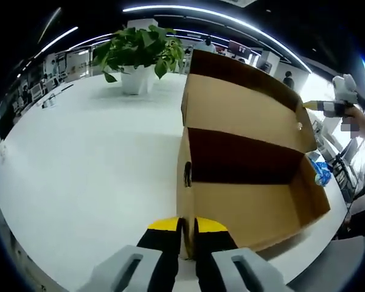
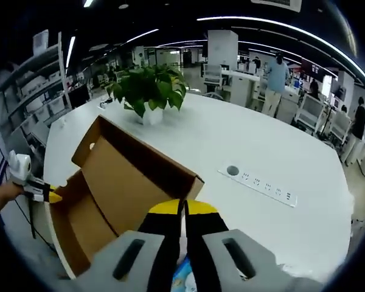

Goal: Operate the shoe box by opening the lid, removing the specified soft item, and placing it in the target area until the item is outside and the box remains undamaged.

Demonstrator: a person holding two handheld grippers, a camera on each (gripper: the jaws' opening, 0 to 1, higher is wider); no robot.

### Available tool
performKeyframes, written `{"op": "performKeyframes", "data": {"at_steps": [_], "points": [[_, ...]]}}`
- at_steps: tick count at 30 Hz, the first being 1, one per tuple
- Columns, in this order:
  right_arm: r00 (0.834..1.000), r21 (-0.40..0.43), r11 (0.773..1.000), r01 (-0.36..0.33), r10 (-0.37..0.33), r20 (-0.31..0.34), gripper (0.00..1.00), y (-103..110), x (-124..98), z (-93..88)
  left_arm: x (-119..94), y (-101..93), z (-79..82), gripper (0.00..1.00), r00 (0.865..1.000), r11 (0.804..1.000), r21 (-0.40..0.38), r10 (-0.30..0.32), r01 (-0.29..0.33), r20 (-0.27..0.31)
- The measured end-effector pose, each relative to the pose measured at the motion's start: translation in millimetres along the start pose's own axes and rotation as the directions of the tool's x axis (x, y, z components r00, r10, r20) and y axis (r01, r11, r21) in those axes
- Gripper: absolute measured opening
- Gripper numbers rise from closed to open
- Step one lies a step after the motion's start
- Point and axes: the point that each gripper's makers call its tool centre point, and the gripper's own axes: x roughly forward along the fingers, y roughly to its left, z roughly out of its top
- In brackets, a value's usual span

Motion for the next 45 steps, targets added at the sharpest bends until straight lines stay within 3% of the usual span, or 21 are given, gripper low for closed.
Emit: {"op": "performKeyframes", "data": {"at_steps": [19, 32, 45], "points": [[0.993, 0.027, 0.999, -0.021, 0.017, 0.113, 0.00, 15, -31, 2.8, -1, -0.3, -0.6, 0.07, 1.000, 1.000, -0.013, -0.011, 0.011, 0.011], [0.988, 0.001, 1.000, -0.018, 0.018, 0.154, 0.00, 38, -57, -8.8, -2, -2.2, 0.0, 0.08, 1.000, 1.000, -0.012, -0.014, 0.015, 0.017], [0.984, 0.068, 0.997, -0.036, 0.024, 0.178, 0.00, 56, -73, -23.2, -4, -3.6, -1.3, 0.08, 0.999, 1.000, -0.009, -0.020, 0.020, 0.028]]}}
